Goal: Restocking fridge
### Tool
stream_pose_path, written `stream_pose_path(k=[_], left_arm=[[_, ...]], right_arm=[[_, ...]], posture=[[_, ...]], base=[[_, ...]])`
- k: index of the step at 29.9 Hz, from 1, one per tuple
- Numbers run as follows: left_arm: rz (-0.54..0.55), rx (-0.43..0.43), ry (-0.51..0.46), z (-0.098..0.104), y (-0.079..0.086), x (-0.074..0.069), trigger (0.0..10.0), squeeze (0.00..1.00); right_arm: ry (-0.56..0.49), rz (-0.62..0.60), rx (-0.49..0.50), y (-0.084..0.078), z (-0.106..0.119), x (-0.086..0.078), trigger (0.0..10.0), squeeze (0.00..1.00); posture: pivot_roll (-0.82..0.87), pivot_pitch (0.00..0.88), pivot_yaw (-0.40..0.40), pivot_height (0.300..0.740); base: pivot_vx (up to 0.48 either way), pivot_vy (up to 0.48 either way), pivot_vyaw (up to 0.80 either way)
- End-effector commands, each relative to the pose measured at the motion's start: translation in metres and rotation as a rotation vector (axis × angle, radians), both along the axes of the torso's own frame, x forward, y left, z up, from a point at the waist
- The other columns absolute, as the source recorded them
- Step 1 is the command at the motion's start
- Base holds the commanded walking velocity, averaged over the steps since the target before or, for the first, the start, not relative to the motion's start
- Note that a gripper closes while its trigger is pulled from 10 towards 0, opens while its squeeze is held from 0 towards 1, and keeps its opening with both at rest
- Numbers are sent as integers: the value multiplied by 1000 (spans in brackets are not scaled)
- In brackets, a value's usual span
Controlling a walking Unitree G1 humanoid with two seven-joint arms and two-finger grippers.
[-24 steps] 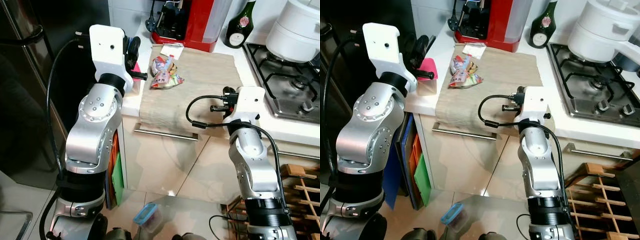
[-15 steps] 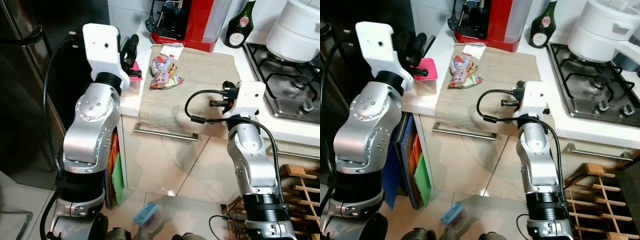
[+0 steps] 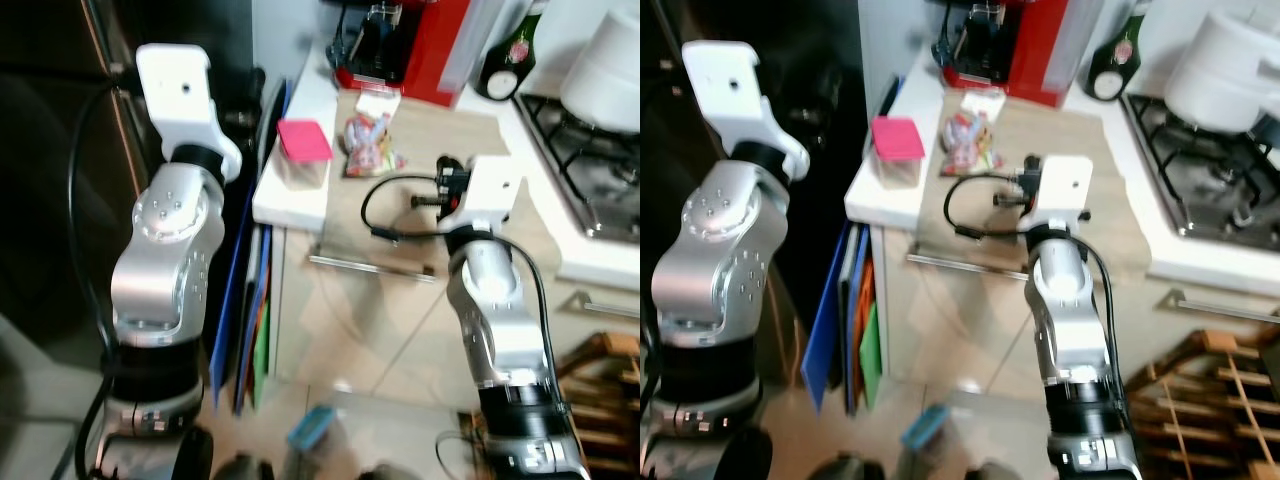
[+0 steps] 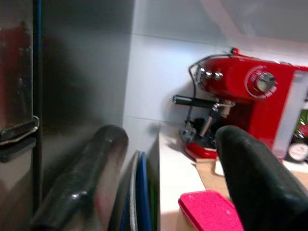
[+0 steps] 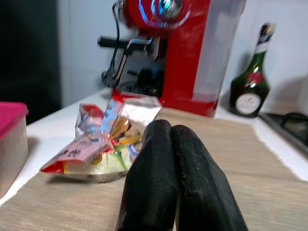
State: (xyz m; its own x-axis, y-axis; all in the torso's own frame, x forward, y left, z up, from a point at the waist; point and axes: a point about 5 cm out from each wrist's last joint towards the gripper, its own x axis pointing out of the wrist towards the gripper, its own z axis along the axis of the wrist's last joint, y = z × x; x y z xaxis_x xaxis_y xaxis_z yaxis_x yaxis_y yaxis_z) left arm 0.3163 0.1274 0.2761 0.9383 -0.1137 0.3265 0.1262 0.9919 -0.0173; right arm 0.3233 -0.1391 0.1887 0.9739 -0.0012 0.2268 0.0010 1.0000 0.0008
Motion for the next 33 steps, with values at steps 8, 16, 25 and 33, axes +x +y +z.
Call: stream_pose_path(k=[8, 16, 25, 33], left_arm=[[-37, 10, -5, 0, -10, 2, 10000, 0], [-9, 38, 57, -23, -4, 3, 10000, 0], [-22, 74, 275, -88, 16, -28, 10000, 0], [-25, 99, 240, -80, 18, -15, 10000, 0]], right_arm=[[-128, 50, 48, 2, 29, -1, 10000, 1000], [-39, 128, 151, 10, 17, 7, 10000, 1000], [30, 36, 44, 3, -2, 0, 10000, 1000], [68, 37, 70, 14, -10, 9, 10000, 1000]], posture=[[-39, 10, -59, 740], [-24, 6, -50, 740], [0, 0, -28, 740], [3, 0, 13, 740]], base=[[0, 293, 0], [0, 0, 0], [0, 0, 0], [0, 0, 0]])
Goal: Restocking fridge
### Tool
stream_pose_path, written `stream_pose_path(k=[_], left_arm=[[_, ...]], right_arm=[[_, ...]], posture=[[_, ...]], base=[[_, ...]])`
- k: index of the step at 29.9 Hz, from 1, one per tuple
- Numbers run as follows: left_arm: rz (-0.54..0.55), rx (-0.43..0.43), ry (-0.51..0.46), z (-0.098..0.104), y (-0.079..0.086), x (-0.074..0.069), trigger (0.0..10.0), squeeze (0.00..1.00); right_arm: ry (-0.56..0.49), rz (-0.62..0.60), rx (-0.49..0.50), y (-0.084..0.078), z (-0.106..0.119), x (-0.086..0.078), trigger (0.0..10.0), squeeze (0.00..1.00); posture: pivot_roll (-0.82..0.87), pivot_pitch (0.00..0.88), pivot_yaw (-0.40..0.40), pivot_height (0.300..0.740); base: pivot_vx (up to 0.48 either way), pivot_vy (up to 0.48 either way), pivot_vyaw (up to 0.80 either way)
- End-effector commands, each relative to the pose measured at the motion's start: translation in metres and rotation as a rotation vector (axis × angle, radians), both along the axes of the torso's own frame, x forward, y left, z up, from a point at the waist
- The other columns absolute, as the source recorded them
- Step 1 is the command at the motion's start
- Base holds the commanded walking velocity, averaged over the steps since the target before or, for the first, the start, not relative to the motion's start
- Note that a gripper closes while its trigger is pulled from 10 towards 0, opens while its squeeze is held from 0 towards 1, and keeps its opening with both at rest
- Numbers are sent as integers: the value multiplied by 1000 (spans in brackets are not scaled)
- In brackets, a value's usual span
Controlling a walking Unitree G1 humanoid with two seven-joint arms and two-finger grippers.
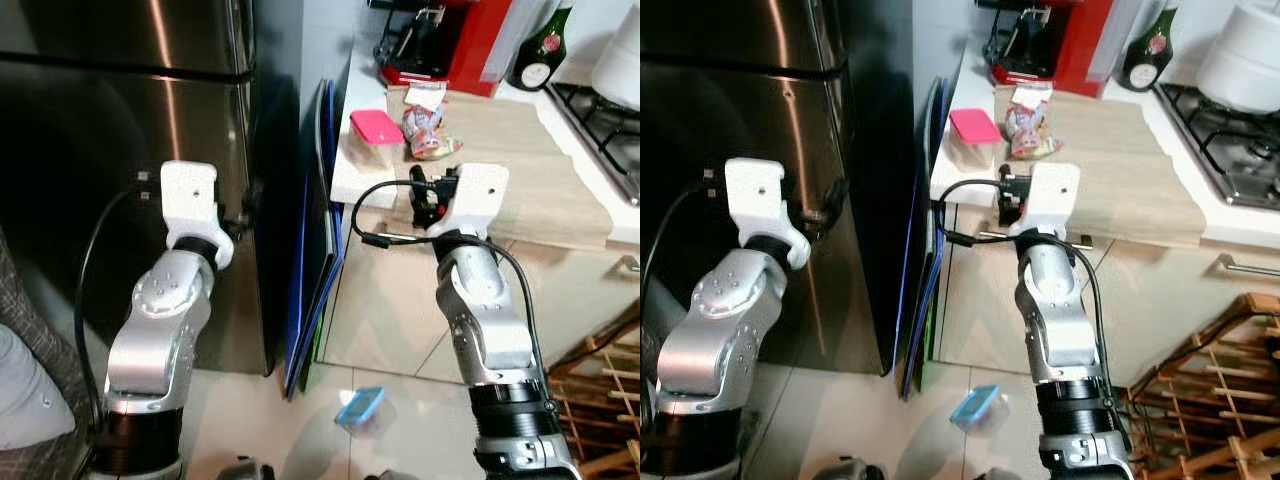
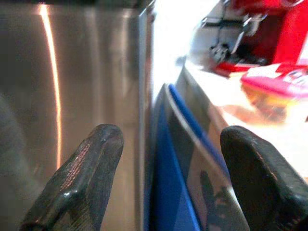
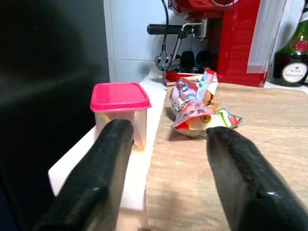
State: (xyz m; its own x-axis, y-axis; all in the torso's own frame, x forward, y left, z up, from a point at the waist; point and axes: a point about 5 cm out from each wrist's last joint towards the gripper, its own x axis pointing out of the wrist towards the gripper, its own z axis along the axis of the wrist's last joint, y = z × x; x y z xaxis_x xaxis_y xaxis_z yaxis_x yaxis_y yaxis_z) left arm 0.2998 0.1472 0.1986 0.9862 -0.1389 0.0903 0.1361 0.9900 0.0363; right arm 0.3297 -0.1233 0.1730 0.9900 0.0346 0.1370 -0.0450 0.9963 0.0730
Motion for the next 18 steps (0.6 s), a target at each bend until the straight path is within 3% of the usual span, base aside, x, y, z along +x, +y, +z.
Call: stream_pose_path(k=[1, 9, 18], left_arm=[[-24, 13, 5, -1, -3, 3, 10000, 0], [-72, 21, -42, 1, -8, 1, 10000, 0], [-104, -35, -107, 6, -16, -8, 10000, 0]], right_arm=[[-24, -13, 1, -2, 7, 4, 10000, 1000], [-17, -36, 32, -6, 9, 10, 10000, 1000], [6, 83, -17, 9, 7, 12, 10000, 1000]], posture=[[6, 0, 20, 740], [8, 5, 29, 740], [21, 28, 10, 740]], base=[[0, 0, 0], [0, 0, 0], [0, 0, 0]])
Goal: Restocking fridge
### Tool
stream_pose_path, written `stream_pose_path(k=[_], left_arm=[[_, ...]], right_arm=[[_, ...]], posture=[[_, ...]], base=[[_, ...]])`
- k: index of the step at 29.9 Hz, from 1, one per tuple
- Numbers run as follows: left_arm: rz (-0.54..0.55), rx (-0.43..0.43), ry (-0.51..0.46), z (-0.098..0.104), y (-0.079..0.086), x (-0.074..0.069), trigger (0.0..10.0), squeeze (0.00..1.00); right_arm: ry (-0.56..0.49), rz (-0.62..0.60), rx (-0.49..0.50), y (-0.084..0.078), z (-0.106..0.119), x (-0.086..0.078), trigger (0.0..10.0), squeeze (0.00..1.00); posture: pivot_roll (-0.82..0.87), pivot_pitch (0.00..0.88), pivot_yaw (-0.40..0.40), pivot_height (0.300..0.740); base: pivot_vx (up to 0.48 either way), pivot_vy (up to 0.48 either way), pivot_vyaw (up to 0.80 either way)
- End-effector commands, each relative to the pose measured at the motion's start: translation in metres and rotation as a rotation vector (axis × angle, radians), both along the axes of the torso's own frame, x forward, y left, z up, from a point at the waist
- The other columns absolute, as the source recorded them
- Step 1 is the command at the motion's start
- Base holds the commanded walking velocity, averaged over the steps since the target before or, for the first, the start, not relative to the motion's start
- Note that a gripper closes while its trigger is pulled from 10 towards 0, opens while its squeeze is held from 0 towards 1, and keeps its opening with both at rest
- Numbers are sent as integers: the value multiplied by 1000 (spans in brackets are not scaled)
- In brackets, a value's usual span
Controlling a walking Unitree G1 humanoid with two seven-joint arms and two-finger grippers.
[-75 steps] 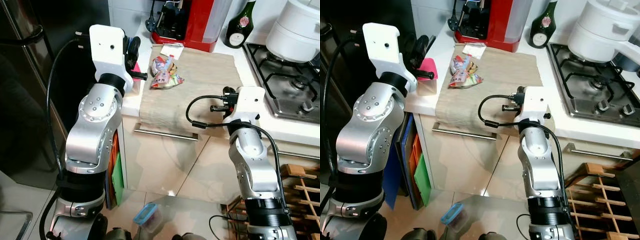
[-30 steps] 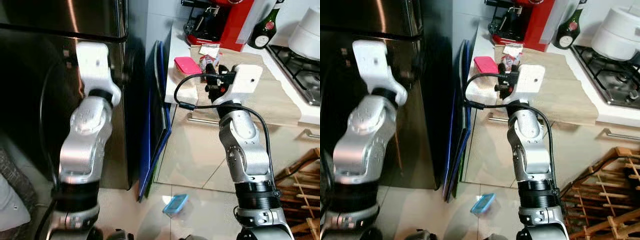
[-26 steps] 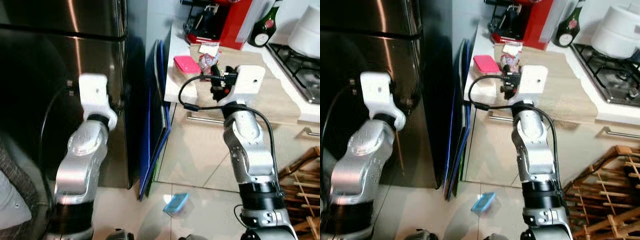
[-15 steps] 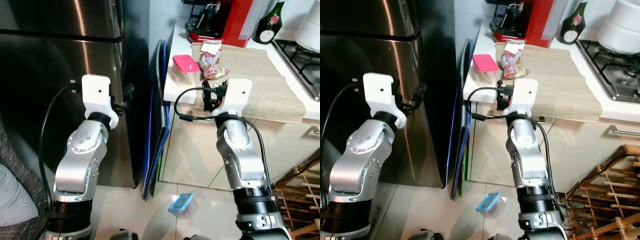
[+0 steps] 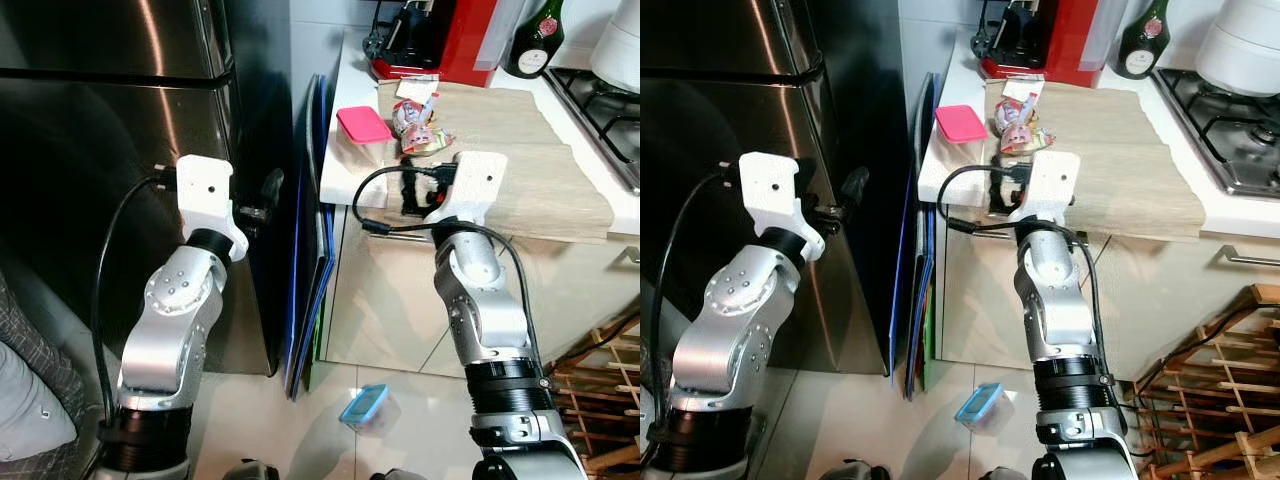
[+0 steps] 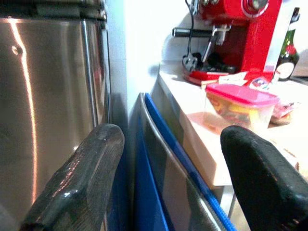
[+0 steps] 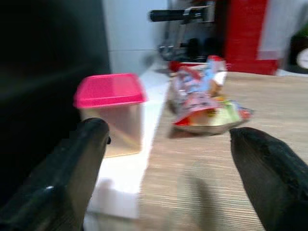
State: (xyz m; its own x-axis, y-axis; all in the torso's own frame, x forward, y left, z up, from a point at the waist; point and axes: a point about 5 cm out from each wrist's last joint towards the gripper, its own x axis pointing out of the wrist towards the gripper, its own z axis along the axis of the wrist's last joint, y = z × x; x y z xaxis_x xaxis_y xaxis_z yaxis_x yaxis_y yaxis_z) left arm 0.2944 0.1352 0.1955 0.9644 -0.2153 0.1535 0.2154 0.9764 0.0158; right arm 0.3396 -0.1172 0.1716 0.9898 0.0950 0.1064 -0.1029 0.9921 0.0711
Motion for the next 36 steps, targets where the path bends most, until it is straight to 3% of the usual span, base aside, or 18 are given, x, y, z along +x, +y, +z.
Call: stream_pose_path(k=[1, 8, 11, 12, 13, 22, 31, 36], left_arm=[[-22, -5, -48, 9, -4, -3, 10000, 0], [-49, -38, -86, 17, -8, -4, 10000, 0], [-70, -38, -93, 18, -12, -3, 10000, 0], [-77, -32, -104, 20, -13, -2, 10000, 0], [-84, -33, -117, 23, -15, -1, 10000, 0], [-79, -13, -215, 40, -17, -3, 10000, 0], [-50, -9, -258, 47, -15, -4, 10000, 0], [-42, -16, -273, 51, -14, -6, 10000, 0]], right_arm=[[-25, 23, -12, 3, 9, 2, 10000, 1000], [-29, 37, -42, 3, 9, -4, 10000, 1000], [17, -40, -67, -9, 4, -2, 10000, 1000], [15, -57, -70, -12, 5, -1, 10000, 596], [1, -62, -65, -14, 8, 0, 10000, 0], [-232, 28, 4, -4, 58, -3, 10000, 0], [-273, 113, 33, 7, 67, -13, 10000, 0], [-354, 129, 56, 6, 89, -27, 10000, 0]], posture=[[21, 28, 10, 740], [1, 28, 5, 740], [-6, 20, 2, 740], [-7, 14, 2, 740], [-9, 8, 4, 740], [-8, 0, 4, 740], [0, 0, -6, 740], [-6, 13, -8, 740]], base=[[0, 0, 0], [178, 0, 0], [446, 0, 0], [450, 0, 0], [450, 0, 0], [442, 32, 0], [238, 87, 0], [0, 0, 0]])
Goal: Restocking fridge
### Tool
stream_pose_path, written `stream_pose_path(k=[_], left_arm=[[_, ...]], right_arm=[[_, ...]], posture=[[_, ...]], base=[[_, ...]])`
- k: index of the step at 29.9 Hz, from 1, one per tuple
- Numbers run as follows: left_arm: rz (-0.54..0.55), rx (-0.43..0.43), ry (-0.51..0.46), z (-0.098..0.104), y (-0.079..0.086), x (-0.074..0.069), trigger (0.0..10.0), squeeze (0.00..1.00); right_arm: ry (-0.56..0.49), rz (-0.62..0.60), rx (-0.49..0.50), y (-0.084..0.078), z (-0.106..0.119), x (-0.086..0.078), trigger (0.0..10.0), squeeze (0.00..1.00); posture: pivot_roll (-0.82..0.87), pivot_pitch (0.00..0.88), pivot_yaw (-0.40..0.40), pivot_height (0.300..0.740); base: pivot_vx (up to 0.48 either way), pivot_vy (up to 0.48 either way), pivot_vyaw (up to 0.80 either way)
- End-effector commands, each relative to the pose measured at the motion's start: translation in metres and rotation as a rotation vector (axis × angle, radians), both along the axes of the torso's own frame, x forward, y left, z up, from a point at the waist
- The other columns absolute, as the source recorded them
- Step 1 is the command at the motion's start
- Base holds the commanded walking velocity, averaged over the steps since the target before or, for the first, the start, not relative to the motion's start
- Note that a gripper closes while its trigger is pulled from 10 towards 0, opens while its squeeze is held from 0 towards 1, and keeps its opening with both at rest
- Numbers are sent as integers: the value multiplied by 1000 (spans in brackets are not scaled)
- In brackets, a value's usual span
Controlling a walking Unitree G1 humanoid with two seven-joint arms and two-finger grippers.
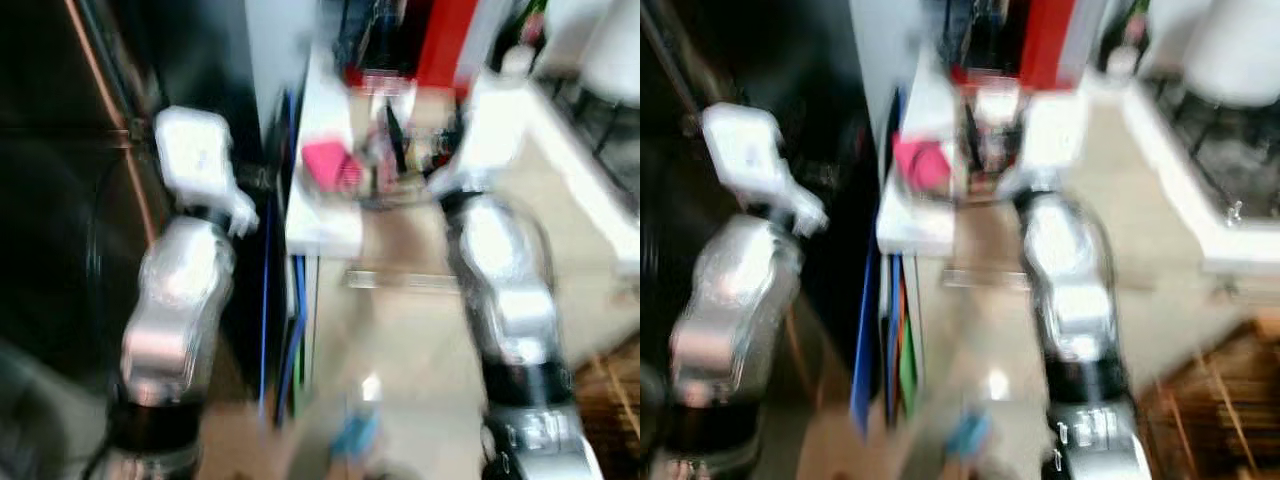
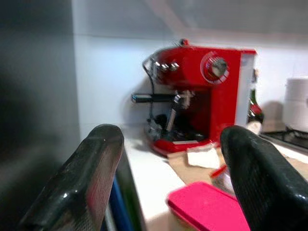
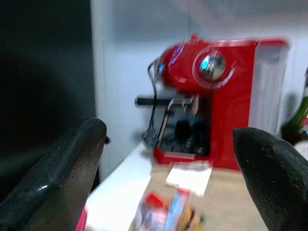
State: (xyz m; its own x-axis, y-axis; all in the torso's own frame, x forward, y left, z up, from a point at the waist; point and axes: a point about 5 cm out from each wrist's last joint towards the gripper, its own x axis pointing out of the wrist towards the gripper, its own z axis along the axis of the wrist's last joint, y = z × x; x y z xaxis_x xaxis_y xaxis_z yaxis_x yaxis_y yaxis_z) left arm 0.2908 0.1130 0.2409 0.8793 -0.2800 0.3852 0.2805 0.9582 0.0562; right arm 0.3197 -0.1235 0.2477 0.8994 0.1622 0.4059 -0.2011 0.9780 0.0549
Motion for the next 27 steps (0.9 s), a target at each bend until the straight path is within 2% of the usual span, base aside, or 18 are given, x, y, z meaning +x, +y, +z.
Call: stream_pose_path(k=[1, 5, 7, 9, 12, 16, 18, 27], left_arm=[[34, -6, -28, 6, 8, -2, 10000, 0], [28, -18, -22, 5, 8, -2, 10000, 0], [21, -26, -10, 4, 7, -1, 10000, 0], [20, -25, -2, 3, 6, -1, 10000, 0], [21, -29, 13, 2, 6, 1, 10000, 0], [22, -30, 15, 2, 6, 1, 10000, 0], [24, -32, 17, 2, 6, 2, 10000, 0], [35, -20, 21, 1, 8, 2, 10000, 0]], right_arm=[[-69, 56, 27, 12, 20, -12, 10000, 0], [-116, 79, 41, 13, 33, -20, 10000, 0], [-86, 103, 46, 12, 33, -21, 10000, 0], [-5, 82, 24, 8, 23, -16, 10000, 0], [198, 6, 16, -4, -10, -3, 10000, 0], [215, 21, 8, -1, -16, -2, 10000, 0], [258, 70, 22, 6, -25, 0, 10000, 0], [316, 180, 45, 22, -34, 9, 10000, 0]], posture=[[-8, 16, -8, 740], [-19, 22, -7, 740], [-19, 22, -7, 740], [-26, 24, -7, 740], [-24, 26, -7, 740], [-24, 26, -7, 740], [-20, 28, -5, 740], [0, 30, -8, 740]], base=[[0, 0, 0], [0, 0, 0], [0, 0, 0], [0, 0, 0], [0, 0, 0], [0, 0, 0], [0, 0, 0], [0, 0, 0]])
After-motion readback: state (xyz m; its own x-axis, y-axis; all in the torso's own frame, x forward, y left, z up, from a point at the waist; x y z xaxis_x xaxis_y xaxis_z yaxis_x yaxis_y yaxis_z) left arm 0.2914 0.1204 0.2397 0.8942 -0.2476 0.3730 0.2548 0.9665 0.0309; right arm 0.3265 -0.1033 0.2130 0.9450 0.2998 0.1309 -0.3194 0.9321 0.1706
